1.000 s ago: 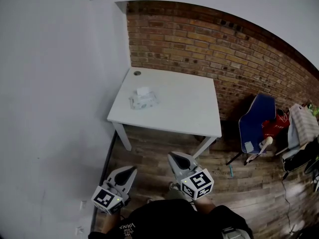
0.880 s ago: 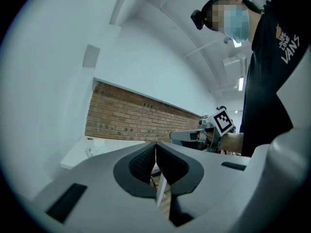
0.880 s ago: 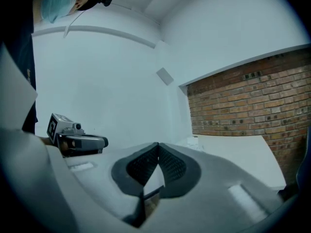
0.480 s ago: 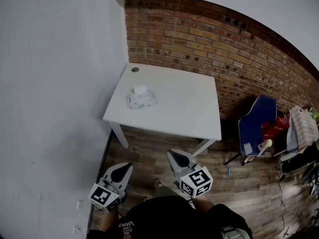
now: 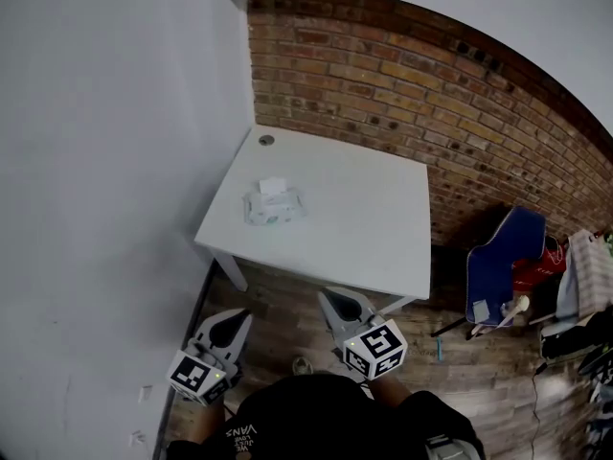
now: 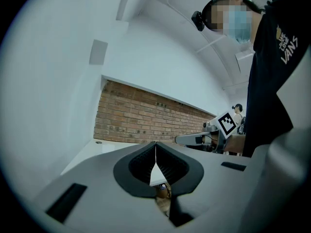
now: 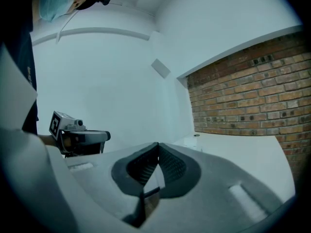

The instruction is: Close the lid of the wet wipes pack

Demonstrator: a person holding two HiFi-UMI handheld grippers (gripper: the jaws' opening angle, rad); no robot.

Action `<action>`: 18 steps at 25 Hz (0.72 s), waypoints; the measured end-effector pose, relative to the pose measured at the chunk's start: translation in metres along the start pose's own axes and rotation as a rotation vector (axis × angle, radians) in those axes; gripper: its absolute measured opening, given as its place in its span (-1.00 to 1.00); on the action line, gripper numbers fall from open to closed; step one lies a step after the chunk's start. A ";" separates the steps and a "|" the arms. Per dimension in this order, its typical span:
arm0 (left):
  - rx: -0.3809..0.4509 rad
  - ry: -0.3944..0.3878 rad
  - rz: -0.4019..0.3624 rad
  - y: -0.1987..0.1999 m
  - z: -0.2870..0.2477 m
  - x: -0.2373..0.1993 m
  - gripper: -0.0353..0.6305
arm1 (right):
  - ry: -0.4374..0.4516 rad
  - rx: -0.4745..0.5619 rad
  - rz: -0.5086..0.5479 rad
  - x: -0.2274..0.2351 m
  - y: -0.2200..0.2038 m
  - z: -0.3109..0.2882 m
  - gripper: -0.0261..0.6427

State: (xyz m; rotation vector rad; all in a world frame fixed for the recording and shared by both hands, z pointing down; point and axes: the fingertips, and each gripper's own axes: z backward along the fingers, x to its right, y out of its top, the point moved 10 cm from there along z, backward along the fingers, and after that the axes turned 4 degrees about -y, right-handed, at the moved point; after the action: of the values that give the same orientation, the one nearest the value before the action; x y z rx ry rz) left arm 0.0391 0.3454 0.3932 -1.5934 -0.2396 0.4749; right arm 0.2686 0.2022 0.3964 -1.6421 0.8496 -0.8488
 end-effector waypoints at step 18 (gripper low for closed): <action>-0.043 0.121 0.004 -0.016 -0.059 -0.030 -0.89 | 0.121 -0.031 -0.020 0.068 0.005 -0.050 -0.93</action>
State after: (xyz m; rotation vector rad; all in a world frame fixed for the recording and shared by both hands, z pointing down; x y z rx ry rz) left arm 0.0402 0.2811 0.4145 -1.6584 -0.1561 0.3771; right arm 0.2592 0.1192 0.4094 -1.6409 0.9353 -0.9605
